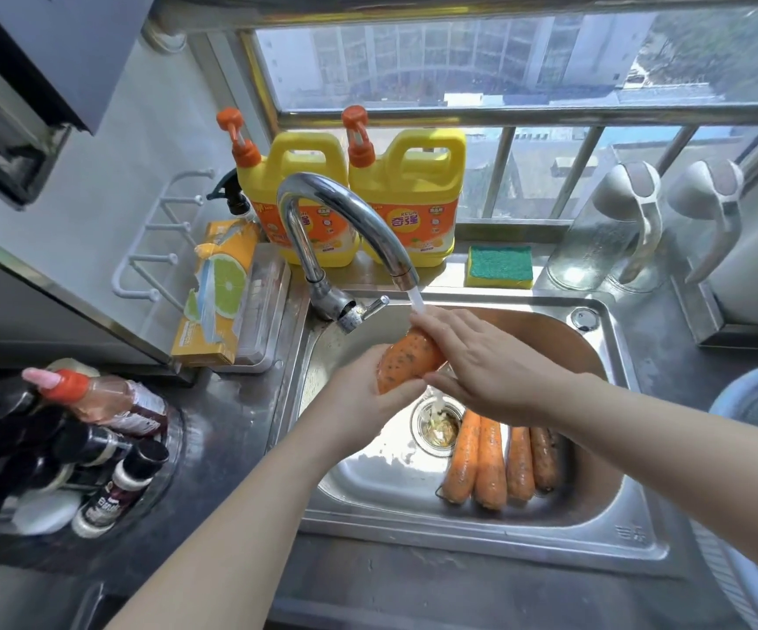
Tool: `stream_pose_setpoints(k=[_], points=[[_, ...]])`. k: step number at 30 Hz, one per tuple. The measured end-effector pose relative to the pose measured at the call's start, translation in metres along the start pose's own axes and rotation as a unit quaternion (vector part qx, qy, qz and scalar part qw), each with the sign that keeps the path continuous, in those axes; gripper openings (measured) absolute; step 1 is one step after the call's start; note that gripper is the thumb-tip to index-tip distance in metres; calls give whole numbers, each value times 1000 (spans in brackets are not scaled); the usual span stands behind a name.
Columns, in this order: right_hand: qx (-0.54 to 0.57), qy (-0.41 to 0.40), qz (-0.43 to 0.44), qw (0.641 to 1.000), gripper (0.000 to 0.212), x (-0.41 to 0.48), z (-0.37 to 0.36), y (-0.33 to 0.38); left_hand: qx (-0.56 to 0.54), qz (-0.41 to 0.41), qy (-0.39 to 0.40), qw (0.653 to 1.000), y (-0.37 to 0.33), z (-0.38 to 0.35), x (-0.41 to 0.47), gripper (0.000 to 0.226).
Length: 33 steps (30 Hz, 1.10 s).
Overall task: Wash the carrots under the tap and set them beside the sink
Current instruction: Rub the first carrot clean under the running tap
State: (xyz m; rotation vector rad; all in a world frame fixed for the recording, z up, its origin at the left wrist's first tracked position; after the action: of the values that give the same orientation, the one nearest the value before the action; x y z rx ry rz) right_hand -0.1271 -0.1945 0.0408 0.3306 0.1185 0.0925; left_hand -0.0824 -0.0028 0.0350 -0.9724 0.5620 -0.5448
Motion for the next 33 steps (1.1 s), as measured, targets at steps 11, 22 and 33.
stream_pose_setpoints(k=[11, 22, 33], points=[[-79, 88, -77, 990, 34, 34, 16, 14, 380, -98, 60, 918, -20, 11, 18, 54], [79, 193, -211, 955, 25, 56, 15, 7, 451, -128, -49, 882, -18, 13, 30, 40], [-89, -215, 37, 972, 30, 34, -16, 1, 66, 81, 131, 986, -20, 18, 40, 21]])
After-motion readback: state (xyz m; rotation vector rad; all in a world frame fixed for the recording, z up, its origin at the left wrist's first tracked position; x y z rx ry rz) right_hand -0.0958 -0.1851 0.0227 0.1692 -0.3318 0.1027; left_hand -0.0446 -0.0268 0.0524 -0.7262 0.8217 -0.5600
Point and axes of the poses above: each hand's wrist, its own x-axis towards the middle knuckle, its own z-axis out of the back of the hand, y = z × x, the point moved 2 cm from there along x, towards the middle knuckle, and after that the axes turned 13 degrees about -z, right-handed, at the moved point
